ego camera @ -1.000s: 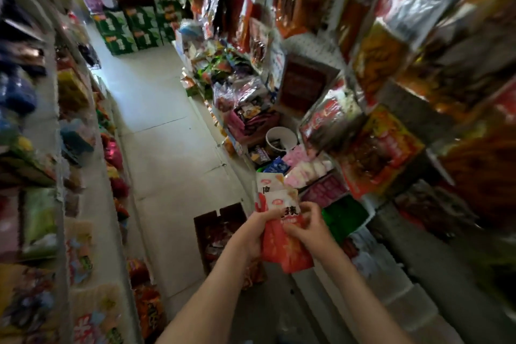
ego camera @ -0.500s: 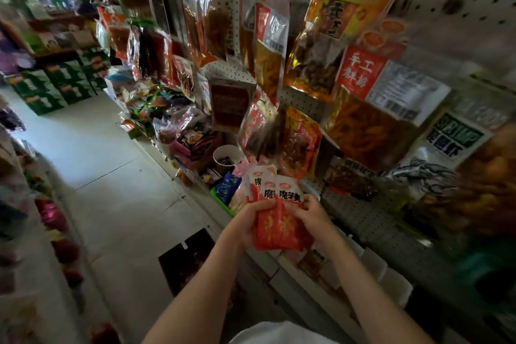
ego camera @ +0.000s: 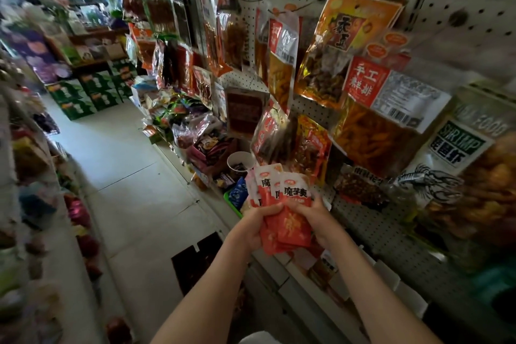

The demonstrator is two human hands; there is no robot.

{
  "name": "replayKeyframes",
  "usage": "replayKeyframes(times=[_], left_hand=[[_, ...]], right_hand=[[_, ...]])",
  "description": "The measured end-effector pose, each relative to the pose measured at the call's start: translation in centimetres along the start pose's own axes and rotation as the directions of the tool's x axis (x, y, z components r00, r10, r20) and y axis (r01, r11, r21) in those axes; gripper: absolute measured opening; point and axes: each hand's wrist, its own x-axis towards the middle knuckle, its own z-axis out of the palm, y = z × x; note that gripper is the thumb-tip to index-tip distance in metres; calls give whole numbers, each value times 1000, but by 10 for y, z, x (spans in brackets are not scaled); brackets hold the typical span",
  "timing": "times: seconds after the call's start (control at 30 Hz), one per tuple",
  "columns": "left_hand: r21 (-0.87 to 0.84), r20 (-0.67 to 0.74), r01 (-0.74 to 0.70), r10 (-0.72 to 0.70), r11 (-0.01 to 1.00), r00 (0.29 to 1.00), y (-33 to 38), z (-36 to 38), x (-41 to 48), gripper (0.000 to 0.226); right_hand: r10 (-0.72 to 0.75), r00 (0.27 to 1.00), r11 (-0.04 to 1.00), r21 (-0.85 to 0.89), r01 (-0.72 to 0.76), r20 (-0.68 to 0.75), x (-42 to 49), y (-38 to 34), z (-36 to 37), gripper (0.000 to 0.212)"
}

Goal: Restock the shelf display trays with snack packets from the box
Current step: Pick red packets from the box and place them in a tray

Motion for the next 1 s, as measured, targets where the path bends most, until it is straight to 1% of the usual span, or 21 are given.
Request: replayKeyframes(times=[0.03, 0.1, 0.2, 0.27, 0.33, 0.47, 0.53, 0.7, 0.9, 1.0], left_hand=[[-8, 11, -8, 8, 1000, 1000, 0, -1, -1, 71], [-28, 25, -11, 12, 1000, 1000, 2, -2, -1, 66], [-120, 44, -61, 67, 991, 997, 5, -6, 2, 47], [-152, 42, -69, 76, 986, 996, 8, -10, 3, 43], [-111, 28, -66, 69, 992, 997, 10, -14, 2, 39], [-46, 18, -75, 76, 996, 997, 11, -25, -1, 30], [-68, 20, -111, 113, 992, 993, 13, -32, -2, 28], [-113, 39, -185, 190, 976, 981, 12, -39, -3, 24], [-130, 36, -222, 228, 966, 973, 15, -41, -3, 33], [-166, 13, -172, 177, 971, 984, 18, -39, -1, 37]], right_hand=[[5, 999, 998, 56, -7, 42, -2, 0, 3, 68], [2, 996, 989, 147, -15, 91, -4, 0, 8, 62], [-23, 996, 956, 293, -2, 81, -4, 2, 15, 47], [-19, 997, 940, 341, -7, 74, -5, 2, 20, 40], [-26, 998, 937, 349, 5, 56, -5, 3, 25, 35], [-36, 998, 928, 372, 17, 44, -3, 3, 31, 37], [-37, 998, 932, 362, 14, 57, -1, 2, 35, 34], [-60, 996, 934, 355, 31, 73, 5, 1, 42, 38], [-62, 997, 928, 370, 43, 39, 6, 0, 45, 39], [-53, 997, 914, 404, 27, 52, 5, -2, 44, 35]])
